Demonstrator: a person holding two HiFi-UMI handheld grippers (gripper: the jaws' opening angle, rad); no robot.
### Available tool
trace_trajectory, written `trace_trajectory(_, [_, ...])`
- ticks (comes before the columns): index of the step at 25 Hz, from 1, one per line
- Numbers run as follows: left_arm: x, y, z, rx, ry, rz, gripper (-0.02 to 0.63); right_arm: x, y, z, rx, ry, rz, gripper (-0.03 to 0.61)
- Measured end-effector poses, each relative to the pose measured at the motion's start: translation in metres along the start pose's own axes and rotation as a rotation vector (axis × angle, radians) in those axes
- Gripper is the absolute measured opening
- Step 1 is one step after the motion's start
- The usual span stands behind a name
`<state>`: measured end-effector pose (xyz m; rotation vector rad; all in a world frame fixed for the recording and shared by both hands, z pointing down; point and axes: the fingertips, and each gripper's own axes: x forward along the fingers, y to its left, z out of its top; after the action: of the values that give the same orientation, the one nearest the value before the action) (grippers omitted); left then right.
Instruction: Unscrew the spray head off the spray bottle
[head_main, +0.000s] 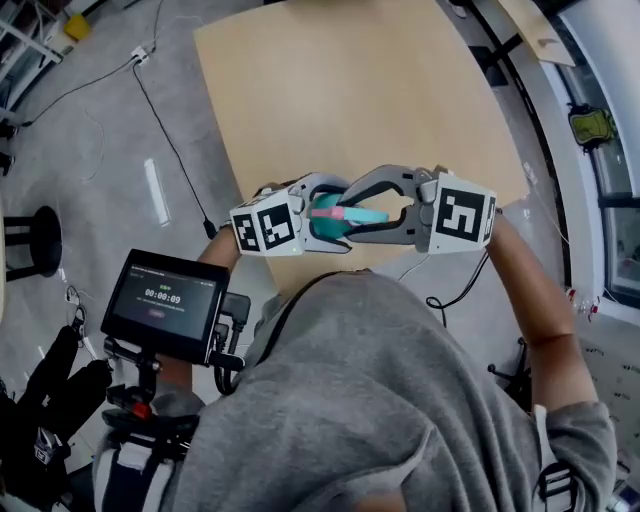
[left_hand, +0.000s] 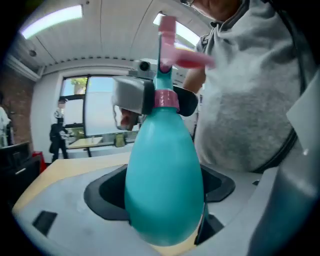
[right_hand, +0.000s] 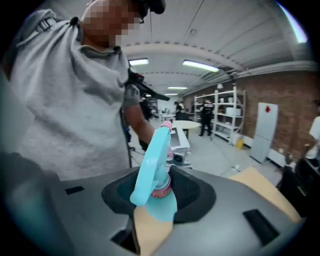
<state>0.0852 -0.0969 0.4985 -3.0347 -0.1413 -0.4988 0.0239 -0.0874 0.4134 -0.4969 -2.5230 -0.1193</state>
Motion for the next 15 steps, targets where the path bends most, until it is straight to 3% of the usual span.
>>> trace_trajectory(2, [0.003,-0.015,0.005,0.016,0.015,-0.101,0.399,0.001,0.016,0.004,-0.049,0.023,0.165,0.152])
trace_trajectory(3, [0.004,-0.014,0.005,0.016,0.018,-0.109,0.399,0.0,0.016,0.002,-0.066,0.041,0.202,0.152])
trace_trajectory(5, [0.006,0.001,0.005,0.006,0.001,-0.044,0.399,-0.002,0.005,-0.004,-0.079,0.07,0.175,0.152])
trace_trajectory(7, [0.003,0.025,0.006,-0.013,-0.034,0.09,0.399,-0.003,-0.018,-0.011,-0.084,0.066,0.042,0.175])
trace_trajectory(9, [-0.005,0.05,0.006,-0.034,-0.066,0.243,0.399,-0.009,-0.045,-0.011,-0.087,0.003,-0.146,0.297])
trace_trajectory(10, [-0.01,0.063,0.006,-0.047,-0.074,0.324,0.399,-0.017,-0.059,-0.008,-0.066,-0.062,-0.243,0.327])
trace_trajectory(11, [-0.015,0.075,0.005,-0.064,-0.075,0.413,0.399,-0.028,-0.072,-0.002,-0.013,-0.15,-0.341,0.35])
trace_trajectory(13, [-0.027,0.1,-0.003,-0.11,-0.054,0.61,0.399,-0.057,-0.093,0.004,0.186,-0.347,-0.51,0.357])
trace_trajectory(15, [-0.038,0.12,-0.016,-0.144,-0.01,0.784,0.399,-0.086,-0.099,0.011,0.401,-0.569,-0.59,0.359])
